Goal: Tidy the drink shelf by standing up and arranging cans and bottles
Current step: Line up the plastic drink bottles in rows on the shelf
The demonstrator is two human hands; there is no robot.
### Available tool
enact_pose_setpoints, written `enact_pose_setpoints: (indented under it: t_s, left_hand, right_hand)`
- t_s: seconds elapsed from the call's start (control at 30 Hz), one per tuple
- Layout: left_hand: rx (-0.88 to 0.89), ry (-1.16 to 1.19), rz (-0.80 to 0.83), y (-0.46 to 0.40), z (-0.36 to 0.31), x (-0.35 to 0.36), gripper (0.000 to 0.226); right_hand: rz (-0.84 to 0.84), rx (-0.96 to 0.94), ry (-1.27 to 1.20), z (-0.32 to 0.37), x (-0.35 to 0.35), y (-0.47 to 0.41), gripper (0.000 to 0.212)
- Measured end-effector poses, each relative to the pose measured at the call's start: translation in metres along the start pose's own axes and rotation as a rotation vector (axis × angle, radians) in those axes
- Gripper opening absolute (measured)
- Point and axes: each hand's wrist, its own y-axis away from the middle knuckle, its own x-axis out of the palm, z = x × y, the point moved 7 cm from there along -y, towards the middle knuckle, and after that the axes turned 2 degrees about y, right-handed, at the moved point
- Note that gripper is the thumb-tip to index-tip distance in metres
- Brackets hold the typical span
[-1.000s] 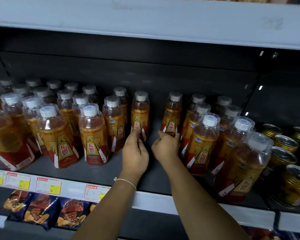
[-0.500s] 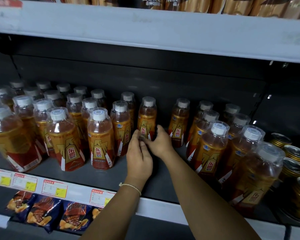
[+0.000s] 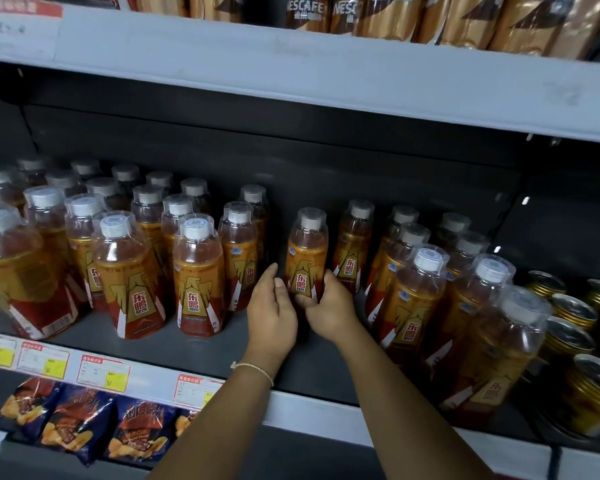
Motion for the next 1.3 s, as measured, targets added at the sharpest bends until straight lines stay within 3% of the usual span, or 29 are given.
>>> enact_pose_setpoints:
  t_s: [0.23, 0.4, 0.5, 0.7, 1.1, 1.3]
  left_hand:
    - [0.004, -0.015, 0.219, 0.005, 0.005, 0.018, 0.027]
    - [-0.022, -0.013, 0.309, 0.007, 0.01, 0.027, 0.03]
    - [-0.013, -0.054, 0.348, 0.009, 0.007, 0.034, 0.032]
    - [0.116, -0.133, 0.44, 0.017, -0.008, 0.047, 0.037]
    - [0.15, -0.198, 0.481, 0.004, -0.013, 0.062, 0.042]
    - [0.119, -0.18, 0.432, 0.003, -0.007, 0.066, 0.047]
  right_hand:
    - [-0.022, 0.003, 0.07, 0.0, -0.024, 0.037, 0.059]
    - [-0.192, 0.022, 0.306, 0.002, -0.036, 0.065, 0.047]
    - [-0.226, 0.071, 0.27, -0.002, -0.034, 0.078, 0.05]
    - [-0.193, 0.173, 0.199, -0.013, -0.034, 0.08, 0.077]
    - [-0.135, 0.227, 0.058, -0.012, -0.033, 0.067, 0.092]
    - [-0.214, 0.195, 0.055, -0.009, -0.032, 0.075, 0.087]
